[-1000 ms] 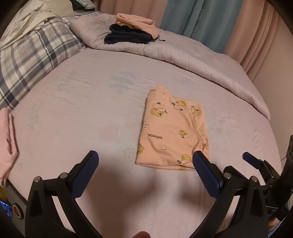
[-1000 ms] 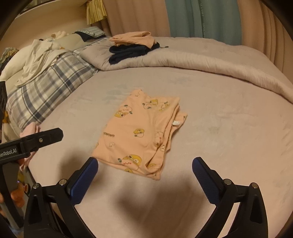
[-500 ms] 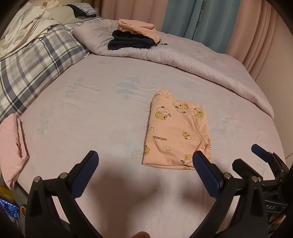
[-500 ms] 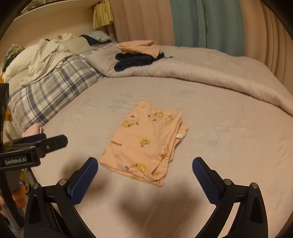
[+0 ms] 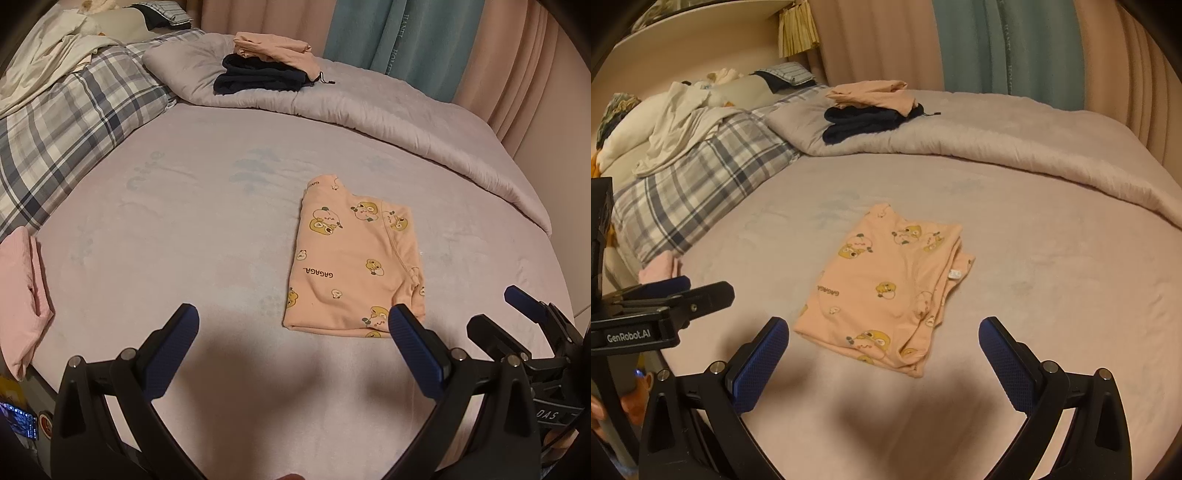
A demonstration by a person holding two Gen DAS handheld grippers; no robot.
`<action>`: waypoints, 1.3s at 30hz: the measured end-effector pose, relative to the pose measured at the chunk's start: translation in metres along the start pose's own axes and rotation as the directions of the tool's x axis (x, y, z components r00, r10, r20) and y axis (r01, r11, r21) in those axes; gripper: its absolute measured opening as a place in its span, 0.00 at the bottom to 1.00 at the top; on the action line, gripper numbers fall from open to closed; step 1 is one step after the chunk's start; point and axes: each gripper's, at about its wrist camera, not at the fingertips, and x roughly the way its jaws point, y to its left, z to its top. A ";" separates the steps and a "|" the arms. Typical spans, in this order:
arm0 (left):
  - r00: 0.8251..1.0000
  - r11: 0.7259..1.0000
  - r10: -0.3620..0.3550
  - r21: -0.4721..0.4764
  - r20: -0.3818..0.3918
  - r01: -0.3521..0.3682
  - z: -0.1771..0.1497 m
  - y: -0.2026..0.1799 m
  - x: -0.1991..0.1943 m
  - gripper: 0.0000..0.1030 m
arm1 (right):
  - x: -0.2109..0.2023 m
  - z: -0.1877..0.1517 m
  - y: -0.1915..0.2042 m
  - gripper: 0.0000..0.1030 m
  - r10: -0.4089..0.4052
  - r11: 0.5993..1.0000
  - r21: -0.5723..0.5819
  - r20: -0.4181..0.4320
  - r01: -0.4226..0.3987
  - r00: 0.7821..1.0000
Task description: Fold small clothes
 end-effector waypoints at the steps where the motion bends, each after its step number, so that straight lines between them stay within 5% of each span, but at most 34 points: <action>1: 1.000 1.000 0.002 0.001 -0.002 -0.002 0.000 0.000 0.001 0.99 | 0.000 0.000 0.000 0.99 -0.001 1.000 0.000 -0.001 0.001 1.000; 39: 1.000 0.999 0.012 0.036 -0.027 -0.011 0.000 -0.010 0.014 0.99 | 0.008 -0.001 -0.006 0.99 0.005 1.000 0.011 -0.025 -0.005 1.000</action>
